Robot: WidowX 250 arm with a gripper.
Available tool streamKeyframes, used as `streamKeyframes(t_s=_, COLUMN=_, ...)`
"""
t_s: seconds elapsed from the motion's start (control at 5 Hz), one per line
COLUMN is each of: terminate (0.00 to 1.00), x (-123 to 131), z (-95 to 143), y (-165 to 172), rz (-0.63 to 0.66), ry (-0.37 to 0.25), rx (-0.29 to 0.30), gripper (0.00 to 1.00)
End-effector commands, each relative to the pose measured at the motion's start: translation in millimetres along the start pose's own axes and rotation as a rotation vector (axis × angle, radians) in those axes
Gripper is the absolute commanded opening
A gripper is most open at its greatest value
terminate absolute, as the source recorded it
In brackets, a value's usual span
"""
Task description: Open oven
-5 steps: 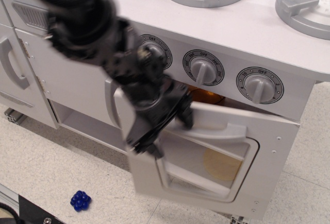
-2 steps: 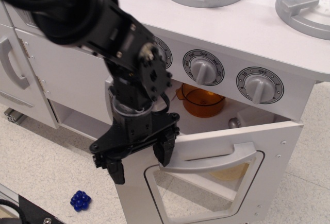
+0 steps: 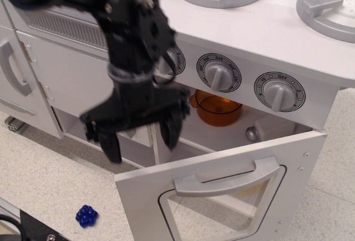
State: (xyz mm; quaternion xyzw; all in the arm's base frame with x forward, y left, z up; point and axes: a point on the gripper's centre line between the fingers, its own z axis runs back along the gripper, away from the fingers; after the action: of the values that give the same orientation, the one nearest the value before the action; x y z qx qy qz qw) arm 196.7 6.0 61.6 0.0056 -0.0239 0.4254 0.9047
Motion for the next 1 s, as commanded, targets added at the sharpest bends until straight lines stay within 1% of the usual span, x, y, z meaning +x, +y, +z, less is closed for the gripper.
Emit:
streamKeyframes(t_s=0.0, terminate=0.0, x=49.4, z=3.8, y=-4.4, rz=0.071, ry=-0.108, rx=-0.031, gripper=1.0)
streamKeyframes(t_s=0.2, terminate=0.0, x=64.9, z=-10.2, y=9.2, rz=0.029, ry=-0.028, rx=-0.055, gripper=1.0)
streamKeyframes(t_s=0.4, terminate=0.0, x=61.9, z=-35.0, y=10.1, rz=-0.019, ry=0.076, rx=0.025, gripper=1.0)
streamKeyframes(t_s=0.6, terminate=0.0, x=38.5, z=-50.5, y=1.8, rz=-0.039, ry=0.095, rx=-0.003, gripper=1.0)
streamKeyframes(t_s=0.8, terminate=0.0, x=15.0, z=-59.5, y=-8.8, rz=0.007, ry=0.086, rx=-0.076, gripper=1.0)
